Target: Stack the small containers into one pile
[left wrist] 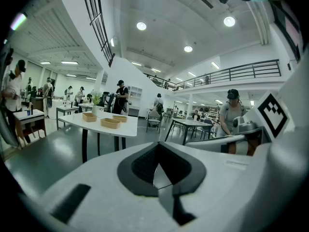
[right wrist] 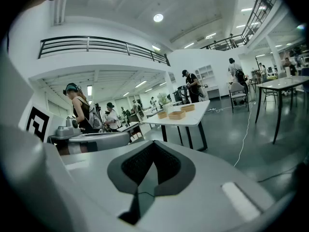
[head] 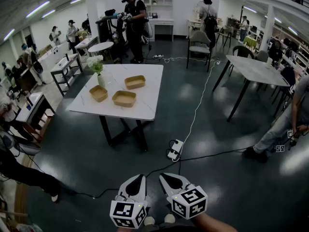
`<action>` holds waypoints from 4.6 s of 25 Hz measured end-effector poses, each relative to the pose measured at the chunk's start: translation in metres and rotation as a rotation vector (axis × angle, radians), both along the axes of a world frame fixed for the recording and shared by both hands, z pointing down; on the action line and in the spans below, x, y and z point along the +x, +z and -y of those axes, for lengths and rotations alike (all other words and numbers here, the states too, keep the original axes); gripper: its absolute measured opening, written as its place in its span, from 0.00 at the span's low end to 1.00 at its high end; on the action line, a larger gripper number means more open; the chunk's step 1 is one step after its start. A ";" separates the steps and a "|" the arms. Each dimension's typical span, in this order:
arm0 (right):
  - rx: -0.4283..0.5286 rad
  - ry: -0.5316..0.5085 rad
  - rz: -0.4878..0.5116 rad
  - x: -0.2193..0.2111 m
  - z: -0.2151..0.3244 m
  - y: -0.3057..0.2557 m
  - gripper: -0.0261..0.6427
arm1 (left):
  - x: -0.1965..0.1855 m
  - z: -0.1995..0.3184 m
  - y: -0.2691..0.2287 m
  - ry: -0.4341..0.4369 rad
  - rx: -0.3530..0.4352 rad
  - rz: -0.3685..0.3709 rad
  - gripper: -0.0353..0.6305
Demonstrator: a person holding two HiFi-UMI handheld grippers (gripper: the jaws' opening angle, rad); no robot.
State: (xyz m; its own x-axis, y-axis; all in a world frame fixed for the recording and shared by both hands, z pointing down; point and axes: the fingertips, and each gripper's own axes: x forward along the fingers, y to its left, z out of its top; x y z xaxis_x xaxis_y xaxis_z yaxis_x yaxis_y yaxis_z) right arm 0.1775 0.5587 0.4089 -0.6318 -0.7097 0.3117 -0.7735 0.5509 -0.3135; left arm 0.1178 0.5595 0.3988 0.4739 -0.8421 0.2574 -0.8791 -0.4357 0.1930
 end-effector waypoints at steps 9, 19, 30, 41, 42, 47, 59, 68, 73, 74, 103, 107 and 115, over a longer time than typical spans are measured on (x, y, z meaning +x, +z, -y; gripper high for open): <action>-0.010 -0.004 0.018 0.000 -0.002 0.002 0.03 | 0.001 -0.004 0.003 -0.011 -0.013 -0.009 0.04; -0.017 -0.035 0.023 0.005 -0.001 0.004 0.03 | 0.012 -0.001 0.007 -0.012 -0.026 -0.010 0.05; -0.039 -0.080 0.022 -0.004 0.023 0.015 0.03 | 0.003 0.017 0.020 -0.056 -0.047 -0.013 0.04; -0.042 -0.042 0.010 -0.035 0.102 0.018 0.03 | -0.031 0.099 0.022 -0.035 -0.022 -0.022 0.04; -0.040 -0.037 0.011 -0.039 0.111 0.017 0.03 | -0.035 0.108 0.020 -0.028 -0.020 -0.023 0.04; -0.040 -0.017 0.010 -0.065 0.149 0.014 0.03 | -0.058 0.149 0.016 -0.003 -0.017 -0.027 0.04; -0.057 0.032 -0.005 -0.114 0.207 0.023 0.03 | -0.110 0.216 0.019 0.057 -0.006 -0.012 0.04; -0.074 0.033 -0.004 -0.118 0.247 0.026 0.03 | -0.112 0.252 0.025 0.057 -0.027 -0.016 0.04; -0.080 0.006 0.001 -0.116 0.284 0.025 0.03 | -0.110 0.286 0.024 0.026 -0.035 -0.014 0.04; -0.077 -0.002 -0.001 -0.114 0.294 0.023 0.03 | -0.106 0.294 0.023 0.020 -0.035 -0.015 0.04; -0.045 -0.149 0.006 -0.090 0.424 0.016 0.03 | -0.081 0.407 0.021 -0.110 -0.040 0.043 0.05; -0.048 -0.158 0.010 -0.091 0.429 0.019 0.03 | -0.080 0.415 0.021 -0.110 -0.022 0.042 0.05; -0.061 -0.155 -0.001 -0.100 0.453 0.023 0.03 | -0.088 0.440 0.025 -0.095 -0.030 0.032 0.04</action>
State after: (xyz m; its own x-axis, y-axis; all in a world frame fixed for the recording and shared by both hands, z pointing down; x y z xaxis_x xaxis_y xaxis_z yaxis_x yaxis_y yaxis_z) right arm 0.0775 0.1060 0.4324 -0.7321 -0.5835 0.3515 -0.6808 0.6439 -0.3492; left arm 0.0302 0.1192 0.4240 0.3837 -0.8745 0.2966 -0.9220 -0.3448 0.1762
